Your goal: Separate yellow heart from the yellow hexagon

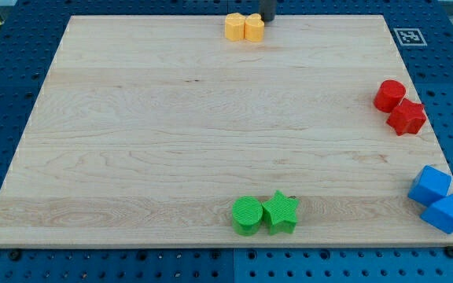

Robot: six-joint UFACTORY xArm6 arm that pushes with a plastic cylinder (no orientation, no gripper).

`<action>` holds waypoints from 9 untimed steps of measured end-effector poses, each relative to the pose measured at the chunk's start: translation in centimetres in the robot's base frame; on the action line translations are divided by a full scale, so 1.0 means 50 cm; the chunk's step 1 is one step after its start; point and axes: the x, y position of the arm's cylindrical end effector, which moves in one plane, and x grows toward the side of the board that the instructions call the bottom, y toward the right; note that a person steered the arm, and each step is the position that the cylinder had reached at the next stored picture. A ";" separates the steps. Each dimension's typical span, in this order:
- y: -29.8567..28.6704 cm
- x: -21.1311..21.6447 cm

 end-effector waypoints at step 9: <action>-0.025 0.070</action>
